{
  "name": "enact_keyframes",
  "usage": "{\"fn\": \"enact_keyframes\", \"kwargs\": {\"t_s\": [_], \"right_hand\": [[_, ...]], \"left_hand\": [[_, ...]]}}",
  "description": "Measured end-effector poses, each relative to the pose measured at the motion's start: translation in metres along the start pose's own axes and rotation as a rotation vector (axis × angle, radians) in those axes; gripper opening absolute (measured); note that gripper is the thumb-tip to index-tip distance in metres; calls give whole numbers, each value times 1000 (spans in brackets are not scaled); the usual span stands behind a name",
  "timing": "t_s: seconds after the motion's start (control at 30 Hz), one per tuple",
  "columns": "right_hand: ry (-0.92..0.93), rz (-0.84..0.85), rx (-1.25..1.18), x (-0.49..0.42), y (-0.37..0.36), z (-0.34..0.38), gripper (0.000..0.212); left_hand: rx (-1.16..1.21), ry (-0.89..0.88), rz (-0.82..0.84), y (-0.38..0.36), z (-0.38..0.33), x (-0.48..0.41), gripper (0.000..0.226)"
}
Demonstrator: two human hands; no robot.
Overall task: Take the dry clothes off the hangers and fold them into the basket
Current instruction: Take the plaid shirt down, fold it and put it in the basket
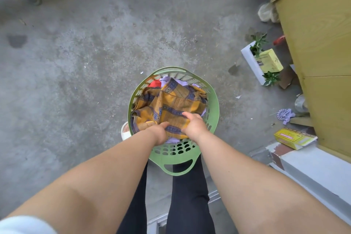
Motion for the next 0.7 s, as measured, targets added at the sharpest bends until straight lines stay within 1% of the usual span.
{"fn": "enact_keyframes", "kwargs": {"t_s": [0.07, 0.13, 0.2, 0.27, 0.37, 0.5, 0.6, 0.7], "right_hand": [[76, 45, 98, -18, -8, 9, 77], [137, 96, 235, -43, -18, 19, 85], [155, 128, 352, -68, -26, 27, 89], [157, 132, 458, -95, -36, 30, 90], [155, 115, 558, -129, -46, 32, 93], [115, 91, 632, -169, -59, 36, 98], [79, 94, 645, -178, -62, 41, 98], [102, 86, 616, -164, -58, 40, 93]], "left_hand": [[-36, 76, 17, -1, 8, -19, 66], [-21, 209, -14, 3, 23, -45, 70], [91, 269, -97, 11, 38, -69, 78], [173, 312, -144, 13, 52, -99, 80], [202, 284, -180, 13, 61, -140, 69], [286, 293, -178, 11, 73, -187, 62], [384, 290, -175, 15, 76, -193, 64], [433, 247, -160, 18, 73, -173, 63]]}}
Point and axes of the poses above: each hand's wrist, its own x-axis away from the middle knuckle, its own y-axis out of the back of the hand, z = x × y, the point moved 4 cm from there along -x, towards the middle knuckle, and after that the axes turned 1 degree about -z, right-handed, at the moved point
